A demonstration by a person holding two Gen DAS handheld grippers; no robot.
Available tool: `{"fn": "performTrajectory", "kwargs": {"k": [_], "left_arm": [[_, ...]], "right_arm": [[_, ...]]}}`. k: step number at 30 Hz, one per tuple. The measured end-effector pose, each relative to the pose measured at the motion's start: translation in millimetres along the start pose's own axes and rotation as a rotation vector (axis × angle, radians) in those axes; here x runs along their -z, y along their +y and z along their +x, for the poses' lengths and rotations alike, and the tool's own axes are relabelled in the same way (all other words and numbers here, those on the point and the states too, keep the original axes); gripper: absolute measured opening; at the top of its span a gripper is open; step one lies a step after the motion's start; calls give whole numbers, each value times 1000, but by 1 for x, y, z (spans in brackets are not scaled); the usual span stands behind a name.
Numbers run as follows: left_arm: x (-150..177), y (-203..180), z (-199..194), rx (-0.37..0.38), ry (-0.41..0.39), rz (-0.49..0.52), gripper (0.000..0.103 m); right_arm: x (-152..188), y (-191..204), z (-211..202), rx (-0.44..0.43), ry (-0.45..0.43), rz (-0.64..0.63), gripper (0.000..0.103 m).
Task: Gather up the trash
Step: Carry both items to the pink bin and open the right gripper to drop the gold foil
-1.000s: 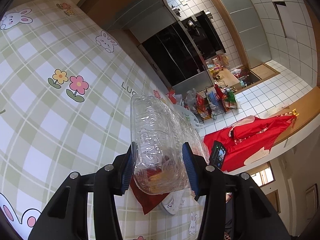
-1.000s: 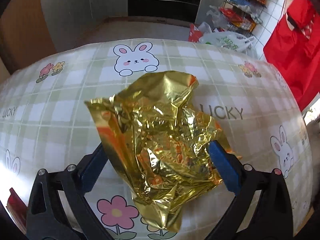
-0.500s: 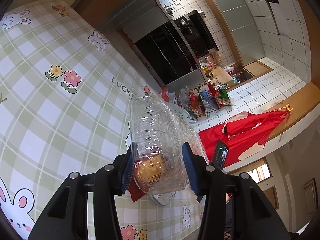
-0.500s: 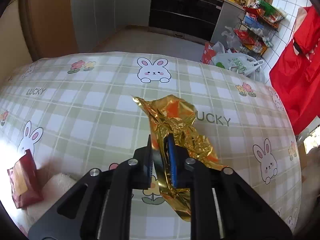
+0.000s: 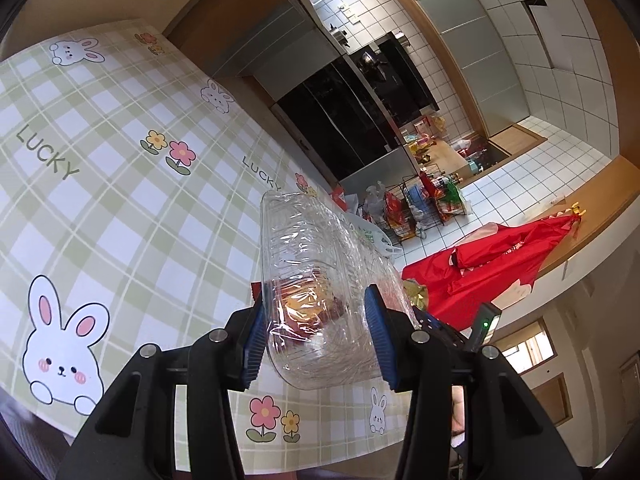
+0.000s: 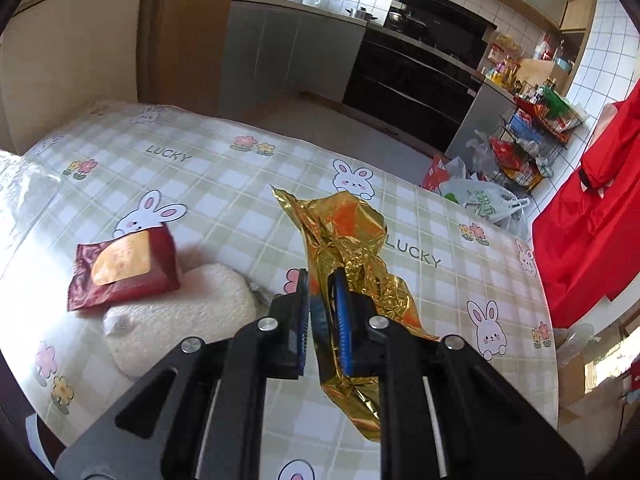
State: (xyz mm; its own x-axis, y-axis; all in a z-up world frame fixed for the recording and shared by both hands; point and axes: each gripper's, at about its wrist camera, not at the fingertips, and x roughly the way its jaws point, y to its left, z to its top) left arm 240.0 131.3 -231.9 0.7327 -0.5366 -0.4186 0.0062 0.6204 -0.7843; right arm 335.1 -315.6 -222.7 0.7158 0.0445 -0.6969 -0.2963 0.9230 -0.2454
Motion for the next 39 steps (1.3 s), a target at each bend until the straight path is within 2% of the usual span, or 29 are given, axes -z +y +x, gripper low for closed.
{"fn": "performTrajectory", "kwargs": {"k": [5, 17, 28, 33, 39], "left_arm": [[9, -5, -32, -18, -37, 17, 45], [42, -10, -102, -32, -93, 1, 45], [70, -24, -157, -56, -116, 66, 45], [82, -26, -166, -37, -121, 64, 45], [92, -28, -170, -24, -114, 63, 45]], "right_arm": [[22, 28, -53, -61, -50, -32, 16], [87, 102, -158, -241, -85, 52, 16], [155, 156, -195, -323, -37, 155, 16], [169, 166, -193, -409, 22, 202, 16], [169, 174, -198, -450, 23, 184, 17]]}}
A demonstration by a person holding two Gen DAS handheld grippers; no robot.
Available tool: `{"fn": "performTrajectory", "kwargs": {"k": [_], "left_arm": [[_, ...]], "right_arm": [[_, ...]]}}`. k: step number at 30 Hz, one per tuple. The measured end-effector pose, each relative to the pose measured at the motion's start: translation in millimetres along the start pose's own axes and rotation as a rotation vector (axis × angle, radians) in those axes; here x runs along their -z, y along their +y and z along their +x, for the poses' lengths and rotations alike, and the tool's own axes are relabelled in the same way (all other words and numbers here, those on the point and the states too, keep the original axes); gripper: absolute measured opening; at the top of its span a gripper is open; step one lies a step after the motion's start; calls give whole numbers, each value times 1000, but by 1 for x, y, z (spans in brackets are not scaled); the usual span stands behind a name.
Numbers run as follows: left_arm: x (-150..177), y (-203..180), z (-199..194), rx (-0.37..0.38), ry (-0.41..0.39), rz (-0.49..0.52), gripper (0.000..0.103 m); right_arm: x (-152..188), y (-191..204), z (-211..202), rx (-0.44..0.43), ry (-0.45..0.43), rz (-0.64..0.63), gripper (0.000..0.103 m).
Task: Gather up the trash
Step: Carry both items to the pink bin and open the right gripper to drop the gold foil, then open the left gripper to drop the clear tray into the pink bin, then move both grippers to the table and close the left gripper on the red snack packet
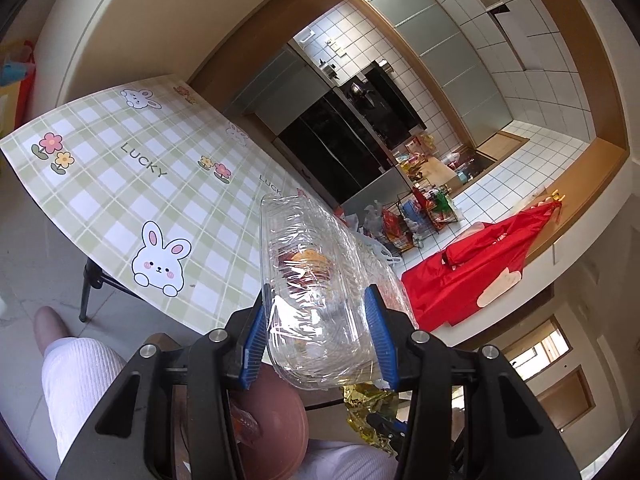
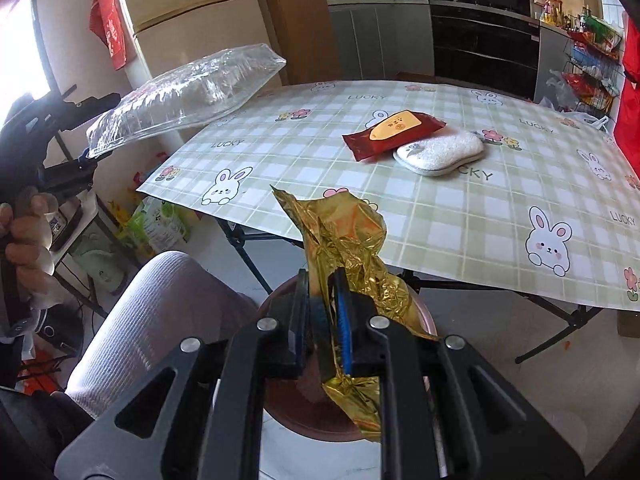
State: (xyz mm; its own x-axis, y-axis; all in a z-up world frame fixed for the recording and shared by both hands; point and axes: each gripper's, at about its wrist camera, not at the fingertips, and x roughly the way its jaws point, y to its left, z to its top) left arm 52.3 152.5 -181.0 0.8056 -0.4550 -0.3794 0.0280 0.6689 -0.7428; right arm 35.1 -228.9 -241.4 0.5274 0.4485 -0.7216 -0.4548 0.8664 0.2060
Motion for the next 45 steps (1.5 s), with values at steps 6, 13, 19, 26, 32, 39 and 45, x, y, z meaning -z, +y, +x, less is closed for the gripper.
{"fn": "performTrajectory", "kwargs": {"k": [6, 13, 19, 26, 32, 39, 45], "left_arm": [[2, 1, 3, 1, 9, -2, 45], [1, 4, 9, -12, 17, -11, 45], [5, 0, 13, -17, 32, 8, 45], [15, -15, 21, -21, 62, 74, 45], [33, -30, 37, -22, 124, 130, 45], [59, -44, 64, -16, 223, 182, 38], [77, -50, 85, -22, 302, 216, 38]], "right_arm": [[-1, 7, 6, -35, 21, -18, 19], [-4, 9, 8, -41, 12, -22, 41], [-11, -3, -11, 89, -97, 0, 95], [-18, -18, -45, 238, -283, 34, 97], [-15, -37, -63, 289, -380, 110, 97], [-8, -56, -62, 305, -376, 163, 97], [-2, -69, -62, 295, -376, 211, 97]]}}
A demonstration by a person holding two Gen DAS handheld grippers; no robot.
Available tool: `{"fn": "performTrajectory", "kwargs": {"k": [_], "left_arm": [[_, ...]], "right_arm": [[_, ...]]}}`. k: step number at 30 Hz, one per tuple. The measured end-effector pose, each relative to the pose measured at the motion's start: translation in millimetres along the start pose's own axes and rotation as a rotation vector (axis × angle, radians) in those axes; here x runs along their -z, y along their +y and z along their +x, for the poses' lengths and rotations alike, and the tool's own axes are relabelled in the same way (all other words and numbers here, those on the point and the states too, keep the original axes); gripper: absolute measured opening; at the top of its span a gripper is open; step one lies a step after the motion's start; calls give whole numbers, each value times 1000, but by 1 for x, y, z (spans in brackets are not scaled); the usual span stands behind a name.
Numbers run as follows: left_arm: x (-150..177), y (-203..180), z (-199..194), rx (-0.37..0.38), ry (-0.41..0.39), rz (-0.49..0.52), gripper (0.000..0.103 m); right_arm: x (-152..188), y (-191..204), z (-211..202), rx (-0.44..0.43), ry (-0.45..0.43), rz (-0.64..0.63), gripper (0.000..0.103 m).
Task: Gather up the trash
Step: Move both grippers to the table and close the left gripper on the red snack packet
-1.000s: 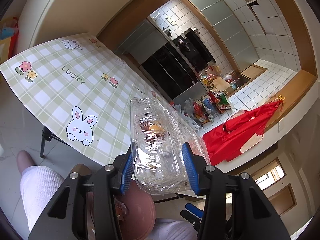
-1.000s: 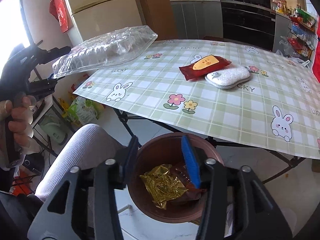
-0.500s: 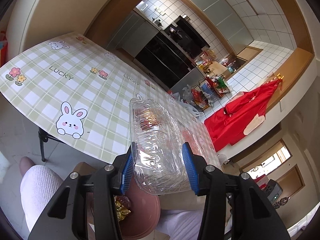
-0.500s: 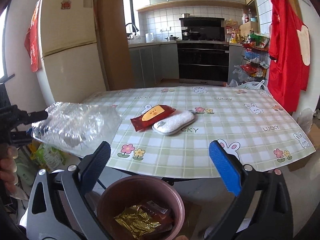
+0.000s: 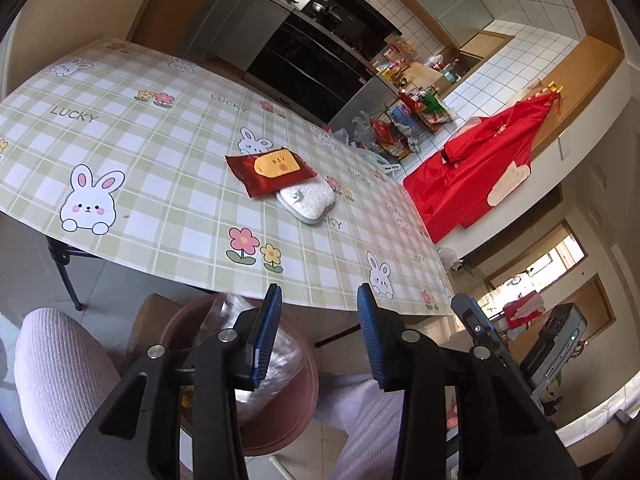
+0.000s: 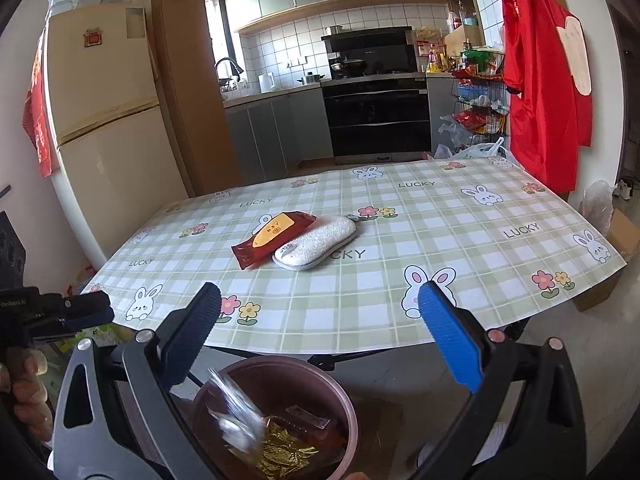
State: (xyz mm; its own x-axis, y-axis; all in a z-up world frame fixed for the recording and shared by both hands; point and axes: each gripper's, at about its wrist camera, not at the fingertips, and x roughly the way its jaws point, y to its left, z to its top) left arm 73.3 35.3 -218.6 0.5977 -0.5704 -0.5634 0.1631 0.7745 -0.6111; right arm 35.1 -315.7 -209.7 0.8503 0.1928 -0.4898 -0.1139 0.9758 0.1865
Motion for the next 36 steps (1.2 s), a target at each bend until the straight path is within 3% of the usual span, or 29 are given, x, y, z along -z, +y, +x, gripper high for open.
{"fn": "performTrajectory", "kwargs": {"k": [5, 13, 29, 36], "left_arm": [[2, 2, 7, -16, 12, -9, 38], [-3, 8, -1, -90, -28, 10, 54], [0, 26, 3, -221, -44, 54, 73], [-18, 27, 22, -276, -29, 203, 75]], "right_arm": [[3, -3, 3, 10, 18, 12, 97], [9, -9, 12, 28, 63, 39, 97], [23, -9, 32, 55, 152, 38, 97], [20, -12, 52, 60, 200, 20, 97]]}}
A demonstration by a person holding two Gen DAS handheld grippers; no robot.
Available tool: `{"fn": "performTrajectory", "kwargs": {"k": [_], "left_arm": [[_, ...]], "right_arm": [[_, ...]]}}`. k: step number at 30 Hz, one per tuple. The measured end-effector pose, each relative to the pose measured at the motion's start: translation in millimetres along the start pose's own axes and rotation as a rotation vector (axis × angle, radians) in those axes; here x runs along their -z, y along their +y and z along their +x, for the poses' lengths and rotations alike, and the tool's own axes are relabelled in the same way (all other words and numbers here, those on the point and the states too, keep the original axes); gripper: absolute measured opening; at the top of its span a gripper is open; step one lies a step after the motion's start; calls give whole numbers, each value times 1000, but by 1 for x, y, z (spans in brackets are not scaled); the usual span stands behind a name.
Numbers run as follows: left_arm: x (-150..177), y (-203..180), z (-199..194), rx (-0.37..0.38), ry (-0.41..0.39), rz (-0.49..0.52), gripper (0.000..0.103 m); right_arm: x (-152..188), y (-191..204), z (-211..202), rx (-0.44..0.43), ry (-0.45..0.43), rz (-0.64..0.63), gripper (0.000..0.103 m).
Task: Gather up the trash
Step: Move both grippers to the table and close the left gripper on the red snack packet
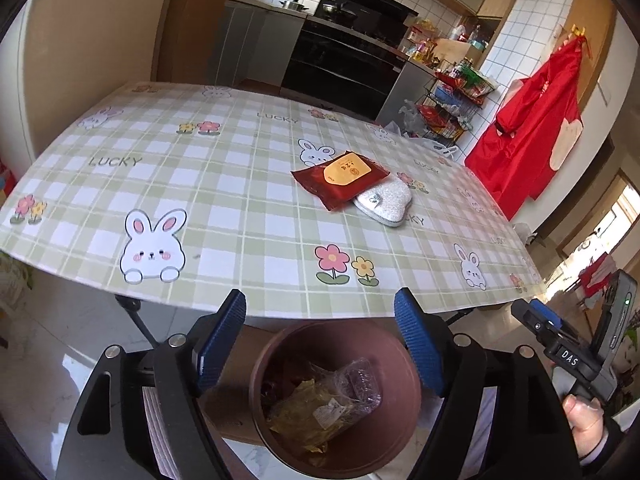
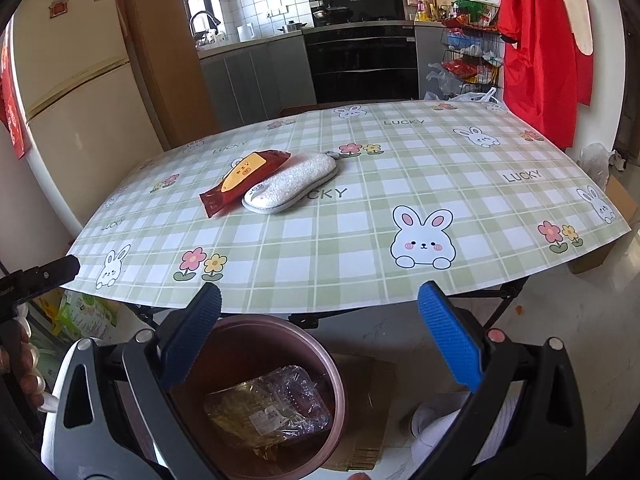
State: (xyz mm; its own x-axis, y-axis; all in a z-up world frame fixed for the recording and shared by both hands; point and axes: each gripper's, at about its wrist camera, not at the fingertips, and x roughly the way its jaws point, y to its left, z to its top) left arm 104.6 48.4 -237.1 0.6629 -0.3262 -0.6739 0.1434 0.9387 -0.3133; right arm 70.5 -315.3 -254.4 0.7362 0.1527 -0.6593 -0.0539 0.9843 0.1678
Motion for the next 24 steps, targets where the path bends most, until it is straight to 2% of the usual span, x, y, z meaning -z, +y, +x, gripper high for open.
{"fn": "performTrajectory", "kwargs": {"k": [5, 10, 15, 17, 21, 24], "left_arm": [[-35, -12, 33, -5, 23, 147, 75], [-70, -36, 89, -5, 61, 335, 78], [-107, -50, 157, 61, 156, 483, 80], [-123, -52, 180, 66, 161, 513, 80], [-148, -51, 214, 158, 211, 488, 80], [-154, -52, 239, 160, 246, 507, 81]], "right_arm": [[-26, -5, 23, 18, 14, -14, 97], [-56, -11, 55, 25, 35, -15, 97], [-78, -23, 83, 27, 67, 11, 97], [-84, -28, 91, 31, 70, 24, 97], [-92, -38, 105, 48, 79, 39, 97], [-94, -46, 115, 56, 96, 60, 97]]}}
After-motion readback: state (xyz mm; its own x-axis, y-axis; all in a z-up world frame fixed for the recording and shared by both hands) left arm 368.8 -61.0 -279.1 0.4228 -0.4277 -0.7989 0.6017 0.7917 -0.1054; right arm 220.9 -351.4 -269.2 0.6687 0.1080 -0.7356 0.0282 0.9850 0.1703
